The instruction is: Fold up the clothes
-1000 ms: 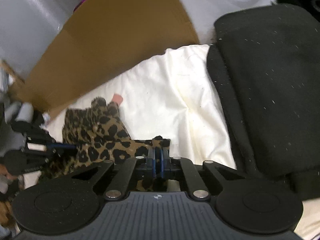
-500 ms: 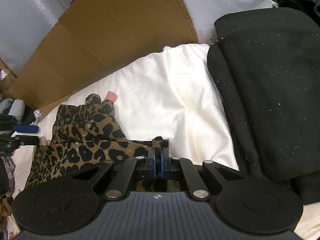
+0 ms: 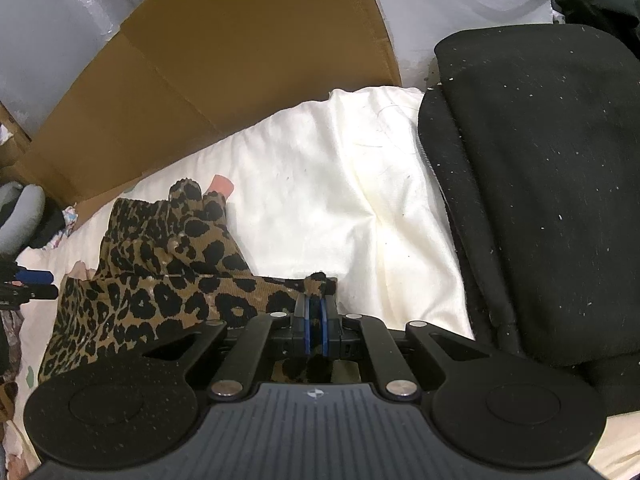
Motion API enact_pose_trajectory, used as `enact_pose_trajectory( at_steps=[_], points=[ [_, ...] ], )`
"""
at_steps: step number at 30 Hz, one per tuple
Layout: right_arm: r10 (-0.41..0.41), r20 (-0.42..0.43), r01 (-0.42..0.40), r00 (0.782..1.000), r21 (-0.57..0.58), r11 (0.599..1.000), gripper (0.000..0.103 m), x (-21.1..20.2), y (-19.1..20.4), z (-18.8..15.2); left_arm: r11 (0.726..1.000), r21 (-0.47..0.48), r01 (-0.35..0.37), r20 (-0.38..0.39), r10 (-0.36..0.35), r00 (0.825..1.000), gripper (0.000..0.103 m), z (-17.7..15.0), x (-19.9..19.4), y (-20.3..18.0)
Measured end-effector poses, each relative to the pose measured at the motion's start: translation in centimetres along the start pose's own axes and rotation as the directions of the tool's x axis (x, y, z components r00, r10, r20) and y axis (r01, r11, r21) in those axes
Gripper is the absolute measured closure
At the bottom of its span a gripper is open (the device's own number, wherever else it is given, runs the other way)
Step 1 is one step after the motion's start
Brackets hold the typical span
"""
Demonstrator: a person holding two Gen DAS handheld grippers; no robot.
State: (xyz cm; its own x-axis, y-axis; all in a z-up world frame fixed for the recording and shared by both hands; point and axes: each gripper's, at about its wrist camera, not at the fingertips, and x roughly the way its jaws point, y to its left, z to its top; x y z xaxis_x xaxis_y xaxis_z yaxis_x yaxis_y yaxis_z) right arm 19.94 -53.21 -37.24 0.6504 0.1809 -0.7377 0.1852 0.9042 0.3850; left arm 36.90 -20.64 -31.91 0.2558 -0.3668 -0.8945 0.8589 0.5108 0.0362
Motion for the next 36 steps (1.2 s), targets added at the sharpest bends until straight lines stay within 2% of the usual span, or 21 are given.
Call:
enact_pose_trajectory(
  at_steps=[8, 14, 19, 25, 27, 28, 31, 32, 34, 36],
  points=[
    [-0.027, -0.008, 0.026, 1.0, -0.038, 0.999, 0.099, 0.2, 0.3, 0.0, 0.995, -0.1, -0.002, -0.009, 0.001, 1.0, 0.057, -1.2, 2.4, 0.2],
    [-0.038, -0.02, 0.037, 0.999, -0.07, 0.997, 0.099, 0.3, 0.6, 0.2, 0.988, -0.153, 0.013, 0.01, -0.012, 1.0, 0.059, -1.9, 2.7, -0.1],
    [-0.049, -0.027, 0.046, 0.998, -0.089, 0.995, 0.098, 0.4, 0.8, 0.2, 0.988, -0.153, 0.016, 0.04, -0.01, 0.999, 0.06, -2.7, 2.7, -1.1],
    [-0.058, -0.025, 0.055, 0.998, -0.096, 0.994, 0.097, 0.4, 0.9, 0.1, 0.984, -0.171, 0.047, 0.06, -0.037, 0.998, 0.077, -2.8, 2.7, -1.4],
    [-0.057, -0.022, 0.055, 0.998, -0.086, 0.995, 0.097, 0.3, 0.9, 0.1, 0.978, -0.2, 0.058, 0.061, -0.046, 0.997, 0.09, -2.8, 2.6, -1.2],
    [-0.057, -0.021, 0.055, 0.998, -0.086, 0.995, 0.096, 0.3, 0.9, 0.1, 0.978, -0.2, 0.056, 0.063, -0.044, 0.997, 0.091, -2.8, 2.6, -1.3],
    [-0.074, -0.014, 0.072, 0.997, -0.132, 0.989, 0.088, 0.2, 1.4, -0.1, 0.98, -0.194, 0.046, 0.071, -0.033, 0.997, 0.092, -2.9, 2.4, -1.5],
    [-0.083, -0.012, 0.081, 0.996, -0.147, 0.986, 0.082, 0.1, 1.5, -0.1, 0.98, -0.196, 0.042, 0.073, -0.029, 0.997, 0.093, -3.0, 2.3, -1.6],
    [-0.106, -0.007, 0.103, 0.994, -0.148, 0.984, 0.071, 0.0, 1.5, -0.2, 0.98, -0.198, 0.036, 0.077, -0.021, 0.997, 0.094, -3.1, 2.1, -1.6],
    [-0.104, -0.004, 0.103, 0.995, -0.132, 0.986, 0.067, 0.0, 1.1, -0.3, 0.979, -0.2, 0.03, 0.081, -0.014, 0.997, 0.094, -3.2, 1.8, -1.5]
  ],
)
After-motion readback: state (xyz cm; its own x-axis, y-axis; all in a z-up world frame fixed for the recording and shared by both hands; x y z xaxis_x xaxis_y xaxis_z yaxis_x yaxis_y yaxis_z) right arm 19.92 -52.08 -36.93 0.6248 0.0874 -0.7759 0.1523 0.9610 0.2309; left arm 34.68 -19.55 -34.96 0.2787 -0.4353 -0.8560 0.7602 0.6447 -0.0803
